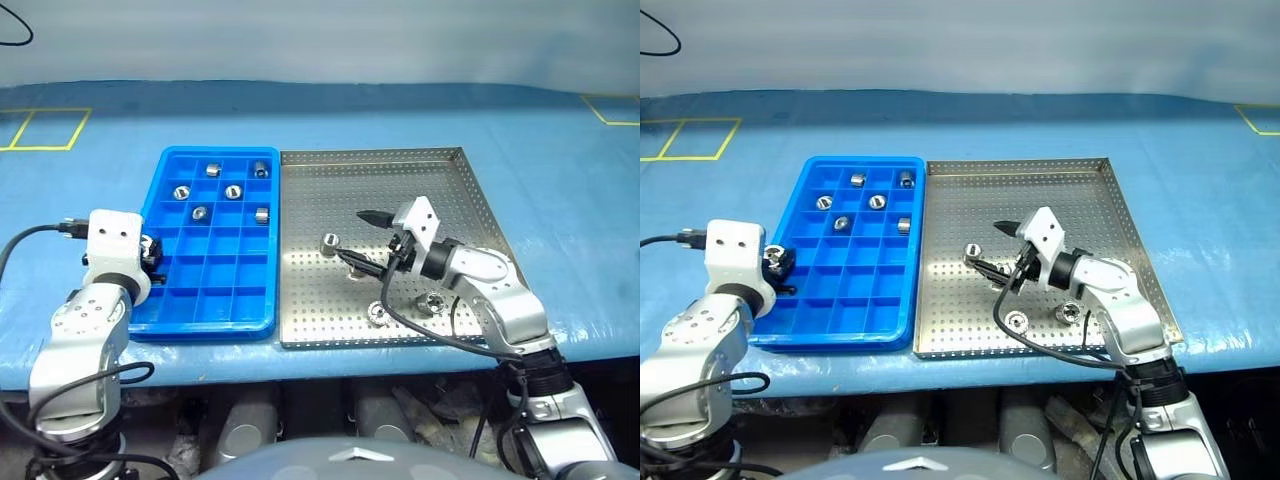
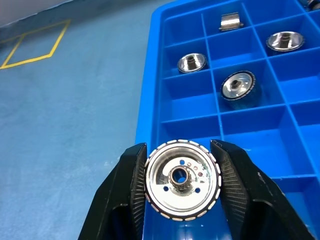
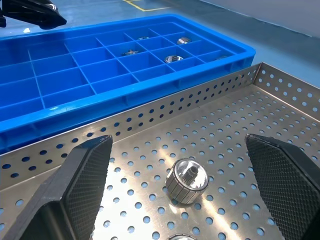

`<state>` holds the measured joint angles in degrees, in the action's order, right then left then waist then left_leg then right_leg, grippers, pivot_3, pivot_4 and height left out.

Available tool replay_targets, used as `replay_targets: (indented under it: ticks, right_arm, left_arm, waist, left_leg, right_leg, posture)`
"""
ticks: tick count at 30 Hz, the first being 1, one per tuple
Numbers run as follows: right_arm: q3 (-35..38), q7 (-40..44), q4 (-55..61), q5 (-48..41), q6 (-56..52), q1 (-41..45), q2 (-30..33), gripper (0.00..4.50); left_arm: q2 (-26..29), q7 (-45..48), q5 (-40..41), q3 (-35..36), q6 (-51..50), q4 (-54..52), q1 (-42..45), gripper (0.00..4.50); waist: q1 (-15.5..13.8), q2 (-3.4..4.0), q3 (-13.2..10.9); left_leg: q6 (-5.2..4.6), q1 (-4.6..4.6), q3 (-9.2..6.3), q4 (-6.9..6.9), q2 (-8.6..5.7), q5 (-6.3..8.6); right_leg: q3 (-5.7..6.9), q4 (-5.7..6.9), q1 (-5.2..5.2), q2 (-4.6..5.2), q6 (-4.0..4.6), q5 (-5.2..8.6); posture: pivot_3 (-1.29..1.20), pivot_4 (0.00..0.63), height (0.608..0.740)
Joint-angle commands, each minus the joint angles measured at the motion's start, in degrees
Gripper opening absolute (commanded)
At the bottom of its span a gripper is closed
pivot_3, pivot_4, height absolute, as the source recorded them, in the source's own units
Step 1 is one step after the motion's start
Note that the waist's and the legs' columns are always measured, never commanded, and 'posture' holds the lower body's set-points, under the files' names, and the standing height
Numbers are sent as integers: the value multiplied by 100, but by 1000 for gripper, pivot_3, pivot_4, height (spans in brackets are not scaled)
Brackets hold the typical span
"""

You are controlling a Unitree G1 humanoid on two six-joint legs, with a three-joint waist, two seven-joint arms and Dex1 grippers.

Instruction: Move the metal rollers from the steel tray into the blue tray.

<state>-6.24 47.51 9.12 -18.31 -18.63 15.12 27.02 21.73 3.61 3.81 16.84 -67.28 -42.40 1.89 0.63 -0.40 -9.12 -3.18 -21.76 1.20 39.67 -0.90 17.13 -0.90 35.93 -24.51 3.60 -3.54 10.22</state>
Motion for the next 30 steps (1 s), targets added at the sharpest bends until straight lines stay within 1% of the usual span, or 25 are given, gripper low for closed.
replay_targets:
  ticks: [1, 7, 9, 17, 19, 20, 21, 25, 27, 30]
  right_arm:
    - [44, 20, 43, -10, 169, 110, -43, 4500]
    - [40, -4, 127, -5, 186, 48, -64, 4500]
    - [53, -9, 160, -7, 185, 13, -53, 4500]
    - [133, -84, 286, -22, 161, -80, -6, 4500]
    - [140, -101, 302, -24, 160, -100, 0, 4500]
    - [139, -108, 305, -26, 159, -105, 1, 4500]
    - [137, -116, 309, -30, 157, -108, 2, 4500]
    - [127, -144, 317, -37, 153, -112, 3, 4500]
    - [136, -166, 334, -34, 150, -119, 6, 4500]
    - [198, -223, 406, -44, 135, -168, 33, 4500]
  left_arm:
    - [-148, -313, -252, 109, 290, 309, 194, 1714]
    - [-287, -415, -313, -85, 704, 1053, 501, 1714]
    - [-305, -403, -321, -164, 839, 1272, 606, 1714]
    - [-235, -225, -328, -393, 961, 1540, 688, 1714]
    - [-181, -138, -326, -471, 959, 1536, 621, 2440]
    - [-188, -155, -347, -478, 954, 1524, 606, 2624]
    - [-200, -173, -362, -475, 948, 1509, 598, 3007]
    - [-387, -266, -307, -338, 1186, 1439, 694, 4290]
    - [-506, -256, -216, -292, 1500, 1340, 813, 4290]
    - [-731, -19, 85, -411, 1973, 1162, 1067, 4290]
  waist:
    - [-1, 0, 0]
    - [0, 0, 0]
    - [8, 0, 0]
    - [75, -3, 1]
    - [90, -3, 1]
    - [93, -3, 1]
    - [93, -3, 1]
    - [94, -3, 1]
    - [92, -3, 1]
    - [57, -7, 3]
  left_leg:
    - [1, 0, 0, 0, 0, 0]
    - [5, 0, -5, 0, 0, -3]
    - [6, 0, -5, -2, 0, -4]
    - [1, 0, -5, -2, 1, -1]
    - [0, 0, -5, -3, 2, 0]
    - [0, 0, -5, -4, 2, 1]
    - [-1, 0, -5, -5, 2, 1]
    - [-9, 0, -5, -6, 3, 6]
    - [-10, 0, -6, -6, 5, 7]
    - [-8, -1, -9, -5, 5, 6]
  right_leg:
    - [0, 1, 0, 0, 0, 0]
    - [5, 1, 0, -1, 3, -4]
    - [4, 0, 0, 0, 3, -4]
    - [4, 1, -1, 1, 6, -6]
    - [4, 0, -1, 1, 5, -6]
    - [4, 0, -2, 2, 5, -6]
    - [4, 0, -2, 2, 5, -6]
    - [4, 0, -2, 8, 6, -6]
    - [4, 0, -3, 24, 8, -8]
    - [10, -1, -2, 27, 10, -9]
  posture:
    - [-22, 150, 740]
    - [-22, 150, 740]
    - [-56, 150, 740]
    - [-78, 150, 740]
    - [-79, 150, 740]
    - [-79, 150, 740]
    - [-79, 150, 740]
    - [-79, 150, 740]
    - [-83, 150, 740]
    - [-107, 150, 740]
